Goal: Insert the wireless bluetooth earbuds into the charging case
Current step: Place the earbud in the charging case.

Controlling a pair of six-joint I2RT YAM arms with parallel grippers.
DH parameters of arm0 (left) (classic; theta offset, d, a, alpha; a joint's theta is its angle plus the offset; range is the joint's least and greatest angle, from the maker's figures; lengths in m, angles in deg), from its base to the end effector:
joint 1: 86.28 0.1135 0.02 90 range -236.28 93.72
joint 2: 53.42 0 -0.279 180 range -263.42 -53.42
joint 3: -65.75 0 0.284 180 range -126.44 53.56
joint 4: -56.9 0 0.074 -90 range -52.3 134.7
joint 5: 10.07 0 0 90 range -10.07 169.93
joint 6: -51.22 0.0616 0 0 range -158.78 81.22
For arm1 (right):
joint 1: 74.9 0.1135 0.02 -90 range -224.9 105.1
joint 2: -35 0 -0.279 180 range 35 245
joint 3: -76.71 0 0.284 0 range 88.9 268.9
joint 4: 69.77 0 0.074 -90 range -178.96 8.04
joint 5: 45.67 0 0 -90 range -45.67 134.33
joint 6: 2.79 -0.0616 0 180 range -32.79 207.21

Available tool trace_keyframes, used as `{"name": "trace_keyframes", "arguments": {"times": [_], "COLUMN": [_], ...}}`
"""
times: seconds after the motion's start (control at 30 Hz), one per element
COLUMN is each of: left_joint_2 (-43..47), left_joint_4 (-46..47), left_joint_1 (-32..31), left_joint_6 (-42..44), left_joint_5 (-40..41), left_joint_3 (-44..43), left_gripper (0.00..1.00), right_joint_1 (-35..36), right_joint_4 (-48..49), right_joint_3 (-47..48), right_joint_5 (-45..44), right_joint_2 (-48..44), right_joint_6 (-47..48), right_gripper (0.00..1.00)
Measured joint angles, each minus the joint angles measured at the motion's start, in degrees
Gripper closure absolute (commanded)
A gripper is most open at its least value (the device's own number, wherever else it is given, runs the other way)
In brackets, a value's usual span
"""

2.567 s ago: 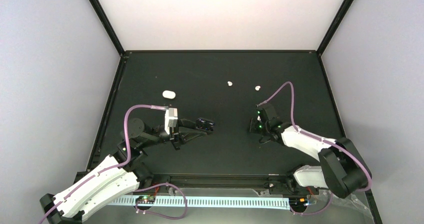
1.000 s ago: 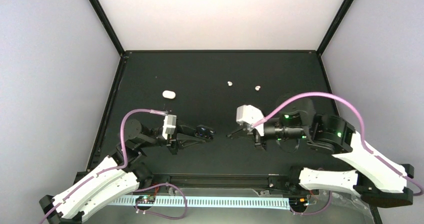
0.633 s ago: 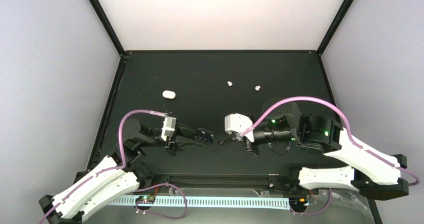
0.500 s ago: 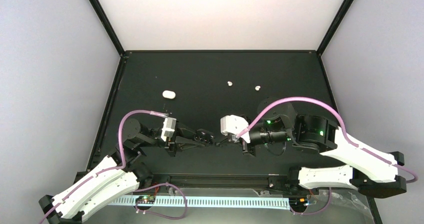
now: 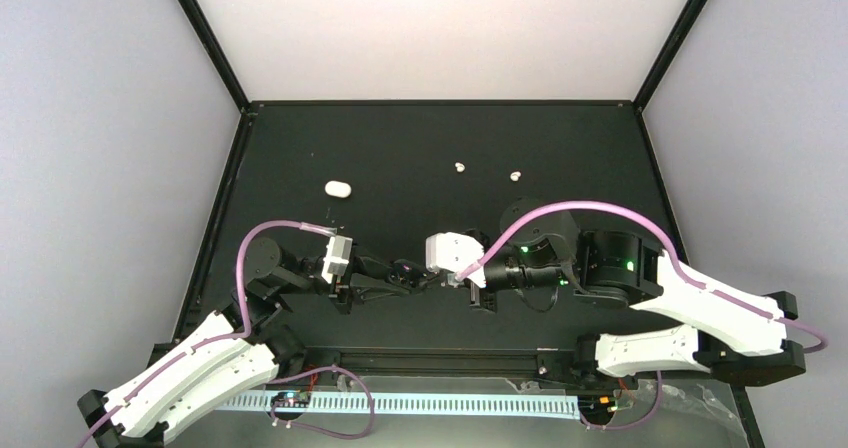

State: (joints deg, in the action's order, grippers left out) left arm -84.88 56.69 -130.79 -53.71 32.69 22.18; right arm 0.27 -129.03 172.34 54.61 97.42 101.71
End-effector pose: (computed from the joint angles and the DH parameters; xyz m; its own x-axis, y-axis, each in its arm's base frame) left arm 0.0917 -0.1535 0.3426 -0.1125 -0.1347 -0.9845 0.9928 -0.0561 -0.1058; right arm 0.0532 0.2439 0.4572 0.1396 -0.4353 -0.8894 -0.9887 -0.0125 -0.1491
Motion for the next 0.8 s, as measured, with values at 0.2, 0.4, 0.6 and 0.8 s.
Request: {"name": "trace_keyframes", "arguments": {"times": [0.2, 0.4, 0.6, 0.8], "left_joint_2": [0.0, 0.0, 0.4, 0.7], "left_joint_4": [0.0, 0.0, 0.0, 0.0], "left_joint_1": [-0.2, -0.2, -0.2, -0.2], "left_joint_6": [0.0, 0.0, 0.0, 0.0], "left_joint_5": [0.0, 0.1, 0.5, 0.7], "left_joint_3": [0.0, 0.0, 0.0, 0.0], "left_gripper": [0.98, 0.98, 0.99, 0.98], "right_joint_1": [0.7, 1.0, 1.0, 1.0], "right_joint_4": [0.3, 0.8, 0.8, 0.8], "right_joint_3": [0.0, 0.0, 0.0, 0.0], "right_joint_5": [-2.7, -4.0, -4.4, -4.4], "right_joint_2": [0.6, 0.7, 1.4, 1.6], "right_joint_6": [0.2, 0.5, 0.6, 0.6], "right_gripper": [0.99, 0.99, 0.99, 0.99]}}
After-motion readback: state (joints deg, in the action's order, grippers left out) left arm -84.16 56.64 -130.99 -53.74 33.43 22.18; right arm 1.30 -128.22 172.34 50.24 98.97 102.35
